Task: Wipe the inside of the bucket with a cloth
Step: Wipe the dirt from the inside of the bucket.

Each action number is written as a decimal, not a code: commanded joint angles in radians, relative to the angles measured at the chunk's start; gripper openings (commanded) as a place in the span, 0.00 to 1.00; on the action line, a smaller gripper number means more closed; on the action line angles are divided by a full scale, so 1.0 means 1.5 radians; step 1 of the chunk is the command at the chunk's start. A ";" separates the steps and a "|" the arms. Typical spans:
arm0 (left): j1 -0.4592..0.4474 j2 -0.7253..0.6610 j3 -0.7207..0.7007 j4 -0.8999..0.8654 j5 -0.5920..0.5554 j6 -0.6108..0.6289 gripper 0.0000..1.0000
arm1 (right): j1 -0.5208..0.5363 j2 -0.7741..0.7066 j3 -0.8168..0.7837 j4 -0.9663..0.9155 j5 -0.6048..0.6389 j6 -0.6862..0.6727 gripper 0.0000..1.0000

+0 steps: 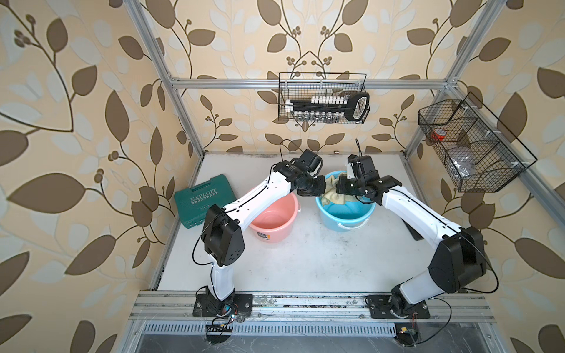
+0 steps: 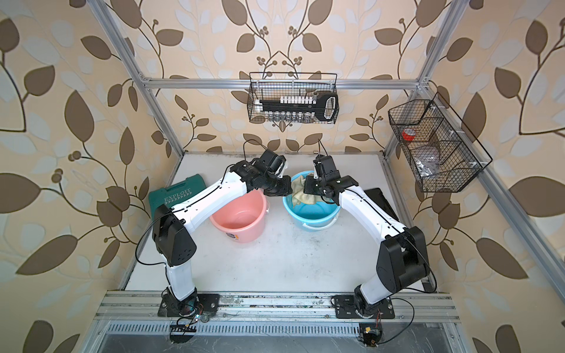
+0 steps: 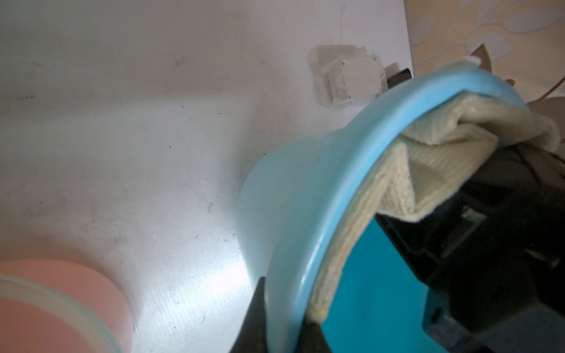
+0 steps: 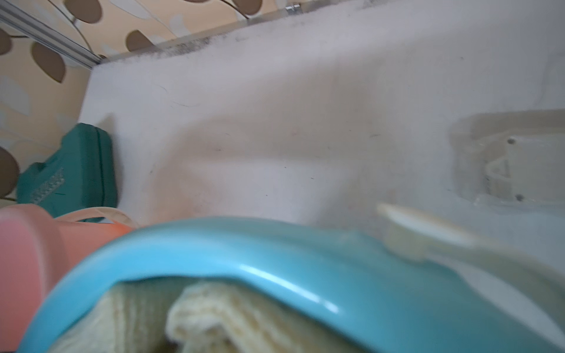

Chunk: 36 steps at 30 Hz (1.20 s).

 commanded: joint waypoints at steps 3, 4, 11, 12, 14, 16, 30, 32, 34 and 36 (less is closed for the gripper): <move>-0.003 -0.038 0.025 0.024 0.048 -0.009 0.00 | 0.020 0.018 0.005 0.117 -0.176 -0.021 0.00; -0.003 -0.035 0.028 0.022 0.050 -0.009 0.00 | 0.021 0.019 0.006 0.120 -0.189 -0.028 0.00; -0.003 -0.039 0.018 0.016 0.029 -0.015 0.00 | 0.025 -0.004 0.025 0.007 0.083 -0.045 0.00; -0.003 -0.039 0.020 0.008 0.018 -0.012 0.00 | 0.022 -0.012 0.023 -0.007 0.136 -0.039 0.00; -0.003 -0.040 0.024 -0.005 -0.007 -0.009 0.00 | 0.022 -0.026 0.019 -0.032 0.217 -0.032 0.00; -0.003 -0.043 0.026 -0.014 -0.038 -0.007 0.00 | 0.022 -0.039 0.014 -0.060 0.283 -0.023 0.00; 0.006 -0.023 0.076 -0.035 -0.092 0.012 0.00 | 0.039 -0.045 -0.002 -0.166 0.191 -0.178 0.00; 0.007 -0.021 0.075 -0.034 -0.088 0.011 0.00 | 0.044 -0.027 0.011 -0.180 0.129 -0.197 0.00; 0.007 -0.021 0.073 -0.032 -0.087 0.011 0.00 | 0.052 -0.003 0.030 -0.197 0.079 -0.211 0.00; 0.010 -0.023 0.071 -0.028 -0.082 0.009 0.00 | 0.060 0.024 0.050 -0.206 0.020 -0.227 0.00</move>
